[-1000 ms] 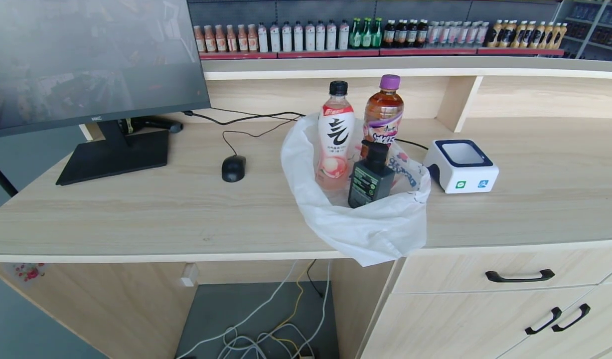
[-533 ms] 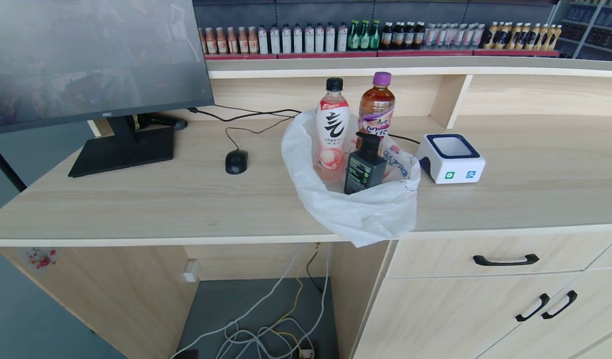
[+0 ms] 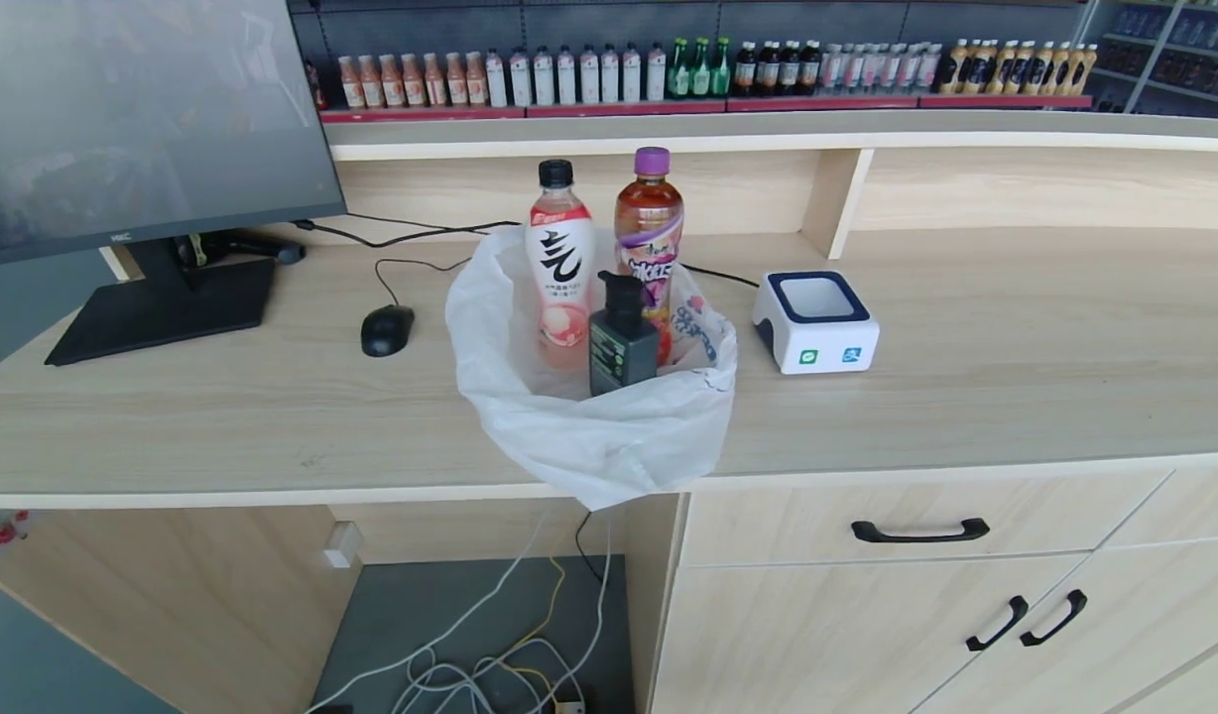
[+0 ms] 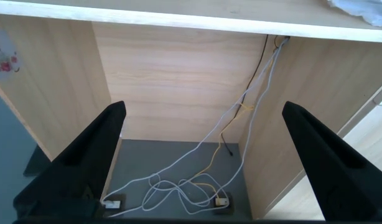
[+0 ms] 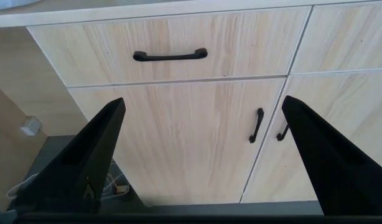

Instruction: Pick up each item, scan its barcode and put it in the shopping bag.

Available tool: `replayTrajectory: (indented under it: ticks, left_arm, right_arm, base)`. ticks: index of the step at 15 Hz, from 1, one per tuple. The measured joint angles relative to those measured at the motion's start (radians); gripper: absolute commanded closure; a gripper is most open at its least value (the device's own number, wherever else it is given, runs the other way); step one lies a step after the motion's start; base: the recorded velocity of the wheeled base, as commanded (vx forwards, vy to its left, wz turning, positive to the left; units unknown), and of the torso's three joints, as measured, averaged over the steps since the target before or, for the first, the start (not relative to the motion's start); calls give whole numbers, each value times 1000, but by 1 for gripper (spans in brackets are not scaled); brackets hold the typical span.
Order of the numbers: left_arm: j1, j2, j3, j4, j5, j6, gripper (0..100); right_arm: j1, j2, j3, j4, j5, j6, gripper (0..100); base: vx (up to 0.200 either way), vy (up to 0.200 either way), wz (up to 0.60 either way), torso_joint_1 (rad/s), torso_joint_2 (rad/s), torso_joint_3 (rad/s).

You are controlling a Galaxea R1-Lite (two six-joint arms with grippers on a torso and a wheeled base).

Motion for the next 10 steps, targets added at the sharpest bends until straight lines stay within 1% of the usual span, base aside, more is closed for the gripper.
replayTrajectory:
  ticks: [10]
  left_arm:
    - [0,0,0,0,0,-2,0]
  right_arm:
    - [0,0,0,0,0,-1,0]
  base:
    - [0,-200,0,1,3,3]
